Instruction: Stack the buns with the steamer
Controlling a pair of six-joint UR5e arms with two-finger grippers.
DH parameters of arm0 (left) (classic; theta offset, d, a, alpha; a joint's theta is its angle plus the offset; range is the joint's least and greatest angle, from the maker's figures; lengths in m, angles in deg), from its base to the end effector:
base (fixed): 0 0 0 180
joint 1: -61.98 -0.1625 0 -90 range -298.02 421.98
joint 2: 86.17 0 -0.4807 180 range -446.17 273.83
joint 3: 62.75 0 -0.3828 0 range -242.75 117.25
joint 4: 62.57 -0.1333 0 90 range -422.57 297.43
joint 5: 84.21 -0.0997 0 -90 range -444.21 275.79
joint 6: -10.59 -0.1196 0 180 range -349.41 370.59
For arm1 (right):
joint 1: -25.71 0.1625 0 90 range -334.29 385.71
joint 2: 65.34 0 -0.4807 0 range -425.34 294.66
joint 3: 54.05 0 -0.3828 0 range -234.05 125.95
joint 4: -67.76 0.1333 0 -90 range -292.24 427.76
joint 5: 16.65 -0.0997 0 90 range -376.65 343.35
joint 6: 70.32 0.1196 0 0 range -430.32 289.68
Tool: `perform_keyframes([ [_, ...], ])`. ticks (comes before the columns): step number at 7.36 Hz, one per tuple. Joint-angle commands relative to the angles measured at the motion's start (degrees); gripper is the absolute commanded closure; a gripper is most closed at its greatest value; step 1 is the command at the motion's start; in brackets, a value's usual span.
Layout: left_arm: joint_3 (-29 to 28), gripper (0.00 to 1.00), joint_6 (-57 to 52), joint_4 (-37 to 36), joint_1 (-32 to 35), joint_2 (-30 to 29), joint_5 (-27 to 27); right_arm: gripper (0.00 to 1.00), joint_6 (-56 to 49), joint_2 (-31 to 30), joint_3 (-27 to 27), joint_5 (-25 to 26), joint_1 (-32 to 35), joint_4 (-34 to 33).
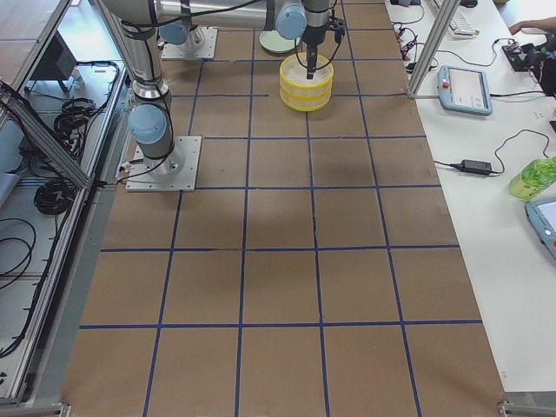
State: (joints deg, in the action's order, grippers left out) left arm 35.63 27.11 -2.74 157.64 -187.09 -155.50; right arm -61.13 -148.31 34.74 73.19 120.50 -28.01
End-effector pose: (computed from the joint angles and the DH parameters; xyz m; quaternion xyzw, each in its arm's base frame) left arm -0.2272 -0.5519 0.4155 0.0776 -0.9793 0.0606 0.1768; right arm 0.1782 -0.5262 0.4811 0.0384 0.9993 0.0006 0.0013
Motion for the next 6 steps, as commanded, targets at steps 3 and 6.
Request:
perform_keyframes([
  [3, 0.40, 0.01, 10.89, -13.08, 7.00, -5.24, 3.53, 0.00, -2.33, -5.18, 0.68, -0.72, -3.91, 4.19],
  [6, -1.09, 0.00, -1.83, -11.86, 3.43, -2.81, -2.66, 0.00, -2.33, -5.18, 0.68, -0.72, -3.65, 4.11],
])
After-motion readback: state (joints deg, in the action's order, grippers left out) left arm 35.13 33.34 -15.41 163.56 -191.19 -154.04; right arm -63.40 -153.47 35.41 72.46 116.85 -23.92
